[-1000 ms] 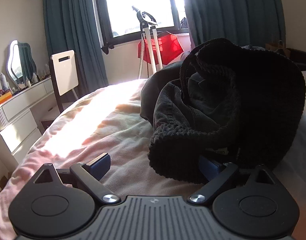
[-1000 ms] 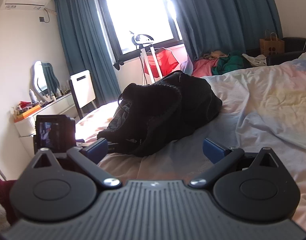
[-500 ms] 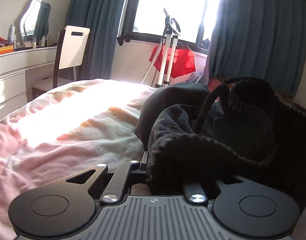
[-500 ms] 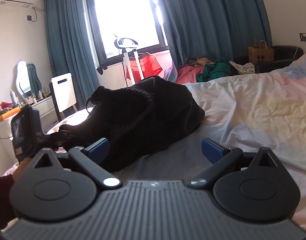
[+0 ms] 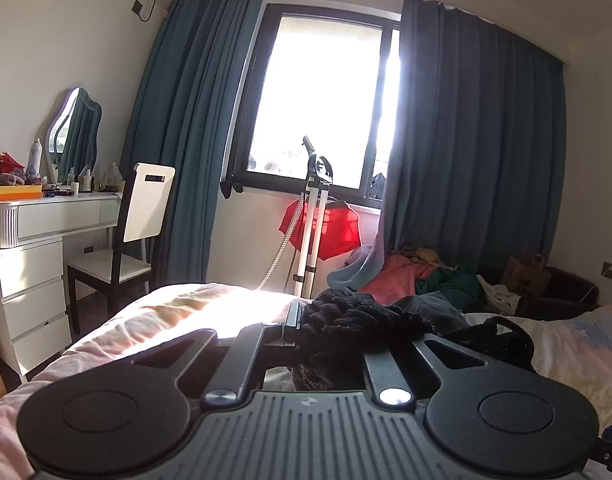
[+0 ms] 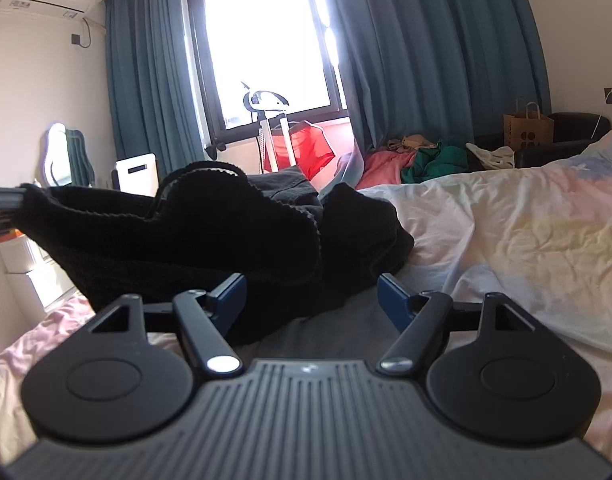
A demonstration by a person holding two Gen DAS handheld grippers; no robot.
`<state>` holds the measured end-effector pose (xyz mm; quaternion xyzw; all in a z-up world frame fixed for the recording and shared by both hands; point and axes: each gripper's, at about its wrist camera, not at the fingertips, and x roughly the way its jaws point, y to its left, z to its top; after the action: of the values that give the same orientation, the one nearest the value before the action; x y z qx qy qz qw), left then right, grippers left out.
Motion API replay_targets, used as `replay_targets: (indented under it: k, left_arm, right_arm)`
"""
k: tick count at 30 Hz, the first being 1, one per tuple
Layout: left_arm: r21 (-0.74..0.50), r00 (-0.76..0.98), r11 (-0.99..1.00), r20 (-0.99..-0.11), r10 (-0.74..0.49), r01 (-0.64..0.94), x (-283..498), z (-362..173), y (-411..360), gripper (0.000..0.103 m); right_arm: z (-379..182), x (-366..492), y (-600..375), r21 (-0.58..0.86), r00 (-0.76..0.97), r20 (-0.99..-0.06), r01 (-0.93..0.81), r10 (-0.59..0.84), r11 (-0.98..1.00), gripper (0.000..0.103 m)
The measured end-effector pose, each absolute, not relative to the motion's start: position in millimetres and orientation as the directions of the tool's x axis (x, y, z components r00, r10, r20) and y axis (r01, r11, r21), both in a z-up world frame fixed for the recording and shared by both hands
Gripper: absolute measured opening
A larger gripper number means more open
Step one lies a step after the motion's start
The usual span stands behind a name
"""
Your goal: Fold clothes
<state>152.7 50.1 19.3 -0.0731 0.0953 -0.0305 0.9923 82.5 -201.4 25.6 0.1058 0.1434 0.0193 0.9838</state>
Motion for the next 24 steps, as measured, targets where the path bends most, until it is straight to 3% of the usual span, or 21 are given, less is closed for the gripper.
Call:
replay_targets:
  k: [5,9,12,16,20,24]
  left_arm:
    - [-0.233,0.961,0.972,-0.274,-0.026,-0.040,138.5,0.7,105.4,0.008]
    - [-0.260,0.931,0.958,-0.364,0.021,-0.123,146.6,-29.0,147.2,0.008]
    - [-0.283,0.926,0.949,-0.378,0.025,-0.141,154.9,-40.5,164.7,0.008]
    - [-0.242,0.924,0.959,-0.378,0.049,-0.149,167.0,-52.2,164.6,0.008]
    - [-0.188,0.923,0.972,-0.380,0.062,-0.143,181.0,-62.8,148.8,0.009]
    - [-0.283,0.901,0.942,-0.431,0.044,-0.181,188.0,-65.7,160.3,0.009]
  right_arm:
    - [16.8,75.1,-185.1,0.217,0.927,-0.363,-0.016,0.096,0.976,0.072]
    - [4.2,82.8,-156.2,0.139,0.904,-0.409,-0.075,0.126,0.987,0.066]
    - [-9.4,99.0,-133.8,0.114,0.870,-0.460,-0.141,0.178,0.983,0.059]
    - [-31.3,120.4,-105.0,0.034,0.824,-0.536,-0.196,0.184,0.980,0.058]
    - [-42.8,135.4,-98.0,0.003,0.826,-0.546,-0.167,0.142,0.986,0.057]
    - [-46.1,150.2,-109.5,0.097,0.855,-0.502,-0.093,0.130,0.991,0.058]
